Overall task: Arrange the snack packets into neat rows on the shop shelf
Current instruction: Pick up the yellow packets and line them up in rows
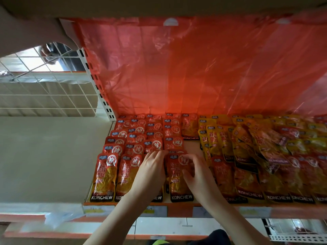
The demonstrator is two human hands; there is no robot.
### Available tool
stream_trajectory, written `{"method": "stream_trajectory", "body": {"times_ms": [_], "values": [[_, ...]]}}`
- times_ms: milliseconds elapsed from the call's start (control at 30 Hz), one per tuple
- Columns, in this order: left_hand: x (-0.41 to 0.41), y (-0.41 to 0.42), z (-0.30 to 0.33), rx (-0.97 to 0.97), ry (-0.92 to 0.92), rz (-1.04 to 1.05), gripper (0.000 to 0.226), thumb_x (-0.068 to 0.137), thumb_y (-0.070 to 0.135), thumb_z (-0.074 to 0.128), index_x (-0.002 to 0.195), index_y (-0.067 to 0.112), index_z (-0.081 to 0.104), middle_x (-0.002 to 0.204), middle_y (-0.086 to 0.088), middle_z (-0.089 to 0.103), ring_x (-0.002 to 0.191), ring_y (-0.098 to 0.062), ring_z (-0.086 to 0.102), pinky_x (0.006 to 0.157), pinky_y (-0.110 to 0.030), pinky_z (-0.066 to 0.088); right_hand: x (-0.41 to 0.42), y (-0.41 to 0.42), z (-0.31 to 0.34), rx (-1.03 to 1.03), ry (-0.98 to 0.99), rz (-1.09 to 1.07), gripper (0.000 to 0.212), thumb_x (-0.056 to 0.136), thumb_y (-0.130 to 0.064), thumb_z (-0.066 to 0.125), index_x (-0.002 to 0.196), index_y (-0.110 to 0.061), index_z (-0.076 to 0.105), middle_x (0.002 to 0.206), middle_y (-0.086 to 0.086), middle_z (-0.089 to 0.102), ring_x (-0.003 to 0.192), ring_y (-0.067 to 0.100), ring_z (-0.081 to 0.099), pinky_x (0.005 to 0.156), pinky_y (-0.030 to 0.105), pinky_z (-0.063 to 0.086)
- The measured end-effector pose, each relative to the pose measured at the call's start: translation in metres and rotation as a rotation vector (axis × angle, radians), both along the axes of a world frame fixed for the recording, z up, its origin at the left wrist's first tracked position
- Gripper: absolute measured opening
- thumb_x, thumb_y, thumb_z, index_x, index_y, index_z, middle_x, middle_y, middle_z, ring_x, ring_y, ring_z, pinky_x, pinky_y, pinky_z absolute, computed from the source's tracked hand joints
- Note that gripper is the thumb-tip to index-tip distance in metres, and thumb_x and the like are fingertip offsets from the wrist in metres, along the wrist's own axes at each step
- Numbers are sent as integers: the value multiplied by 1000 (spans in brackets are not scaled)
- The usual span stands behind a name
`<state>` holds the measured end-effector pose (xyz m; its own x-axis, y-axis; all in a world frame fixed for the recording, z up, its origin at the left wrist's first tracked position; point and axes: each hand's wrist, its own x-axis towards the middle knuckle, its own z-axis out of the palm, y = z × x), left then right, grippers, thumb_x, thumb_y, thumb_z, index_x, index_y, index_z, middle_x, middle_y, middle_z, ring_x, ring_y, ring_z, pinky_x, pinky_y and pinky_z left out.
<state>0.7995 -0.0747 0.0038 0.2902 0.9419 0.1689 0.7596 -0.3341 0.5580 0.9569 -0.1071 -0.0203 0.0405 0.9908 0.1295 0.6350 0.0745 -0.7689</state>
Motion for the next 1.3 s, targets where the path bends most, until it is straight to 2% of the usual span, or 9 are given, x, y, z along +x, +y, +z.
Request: {"method": "stream_trajectory", "body": {"times_ms": [133, 233, 367, 500, 700, 900, 1067, 1167, 1300], "values": [[8, 8, 6, -117, -72, 43, 35, 95, 4, 41, 128, 12, 51, 118, -6, 62, 103, -18, 59, 72, -7, 39, -3, 0, -1, 10, 66, -39, 32, 89, -21, 60, 120, -21, 51, 117, -5, 52, 101, -4, 52, 85, 5, 41], [10, 10, 10, -135, -116, 73, 33, 97, 6, 40, 127, 11, 52, 118, -6, 62, 104, -17, 59, 66, 0, 38, -5, 1, 0, -4, 133, -53, 31, 90, -27, 56, 120, -20, 51, 116, -6, 52, 105, 2, 54, 89, 17, 48], [11, 11, 11, -129, -122, 85, 35, 96, 5, 40, 129, 11, 50, 122, -7, 59, 108, -19, 57, 79, -15, 42, -7, 7, 2, -4, 148, -72, 31, 90, -34, 53, 118, -21, 52, 115, -5, 50, 105, 8, 56, 88, 28, 52], [4, 7, 15, -52, -39, 85, 44, 89, -3, 44, 130, 13, 49, 122, -5, 56, 105, -21, 56, 82, -30, 50, -8, 10, 0, 5, 100, -85, 35, 89, -8, 58, 121, -22, 50, 119, -2, 50, 111, 8, 52, 93, 24, 48], [-27, 6, 9, 61, 135, 150, 49, 77, -6, 55, 120, 19, 58, 111, 1, 62, 100, -21, 58, 69, -34, 53, 2, 0, 0, -32, 36, 51, 44, 90, -10, 60, 129, -24, 46, 125, -10, 46, 115, -1, 43, 91, -1, 30], [-42, 6, 6, 117, 227, 119, 46, 71, -6, 70, 111, 16, 65, 106, -3, 67, 94, -26, 64, 72, -39, 54, 4, 10, 5, -3, -82, 121, 49, 88, -10, 62, 132, -23, 45, 129, -2, 44, 124, 10, 37, 106, 22, 33], [-43, 5, 4, 120, 338, 102, 47, 69, 18, 80, 113, 20, 64, 109, -1, 66, 100, -26, 62, 76, -41, 53, 5, 23, 10, 29, -99, 58, 36, 92, -13, 57, 127, -14, 51, 123, 2, 49, 119, 10, 44, 92, -2, 25], [-43, 6, 1, 113, 395, 96, 51, 67, 30, 81, 114, 21, 64, 108, -1, 67, 100, -27, 62, 78, -43, 53, 4, 26, 12, 35, -99, 48, 31, 92, -12, 56, 123, -13, 55, 120, -1, 52, 119, 9, 45, 93, -1, 25], [-43, 12, -3, 120, 390, 105, 53, 62, 21, 85, 110, 20, 64, 104, -1, 65, 94, -27, 61, 73, -41, 53, 1, 26, 9, 48, -108, 51, 26, 92, -13, 56, 118, -14, 58, 115, -2, 55, 117, 9, 47, 94, 1, 27]]}}
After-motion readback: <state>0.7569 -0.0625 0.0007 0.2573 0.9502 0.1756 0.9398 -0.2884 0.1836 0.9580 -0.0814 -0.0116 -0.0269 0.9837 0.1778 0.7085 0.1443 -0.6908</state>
